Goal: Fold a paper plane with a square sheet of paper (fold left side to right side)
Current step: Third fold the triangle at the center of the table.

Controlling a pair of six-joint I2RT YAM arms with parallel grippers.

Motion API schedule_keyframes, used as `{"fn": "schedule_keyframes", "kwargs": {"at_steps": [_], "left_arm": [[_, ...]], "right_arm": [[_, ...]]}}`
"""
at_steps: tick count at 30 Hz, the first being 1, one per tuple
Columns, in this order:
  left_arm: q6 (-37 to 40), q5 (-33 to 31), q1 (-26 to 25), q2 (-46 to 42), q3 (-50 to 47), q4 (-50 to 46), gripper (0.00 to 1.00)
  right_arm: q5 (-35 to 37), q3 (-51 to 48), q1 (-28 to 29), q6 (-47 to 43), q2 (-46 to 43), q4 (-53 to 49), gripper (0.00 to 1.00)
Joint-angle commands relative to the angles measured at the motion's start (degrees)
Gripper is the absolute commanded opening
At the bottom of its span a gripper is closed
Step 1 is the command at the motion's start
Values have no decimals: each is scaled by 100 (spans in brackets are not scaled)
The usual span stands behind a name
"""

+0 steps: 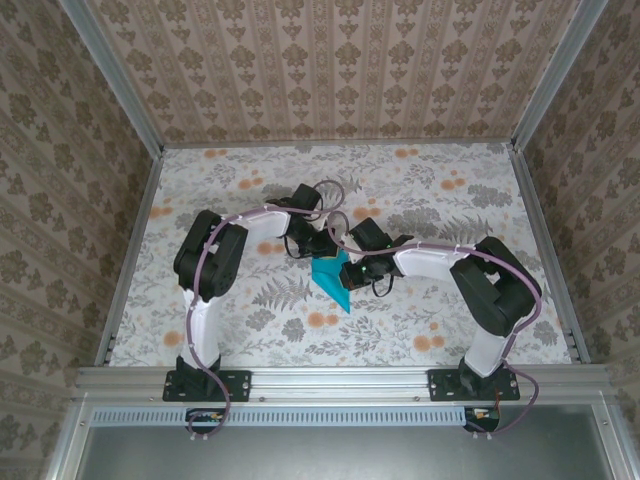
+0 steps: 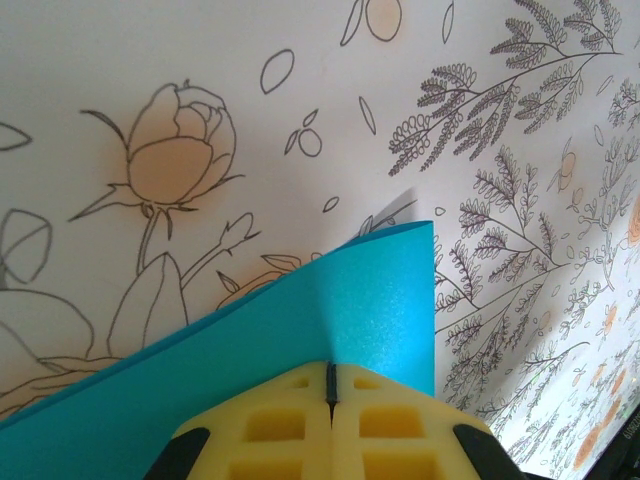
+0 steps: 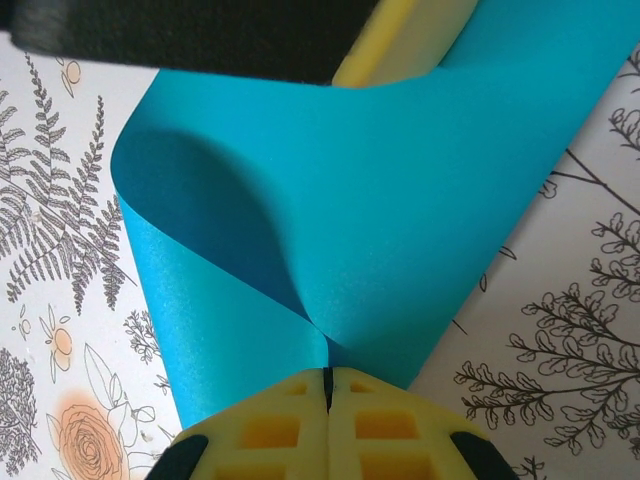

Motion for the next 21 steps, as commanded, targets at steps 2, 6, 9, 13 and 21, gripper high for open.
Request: {"fn": "schedule_keyframes", "kwargs": {"at_steps": [2,6,9,13,21], "left_arm": [[109,-153,-52,154,34,-190,0],[103,-149,-61,163,47,-185,0],[103,-141,-61,163,53,-194,0],[101,-136,-59,162,60,-190,0],[93,-144,-61,164,69,-203,0]], "right_arm": [[108,151,-19,103,108,-27,0],[82,157,-23,106,116,14,0],[73,174,-24,100,125,14,0],[57,162,-21,127,134,86,0],[32,167,-24,135,99,148,0]]}}
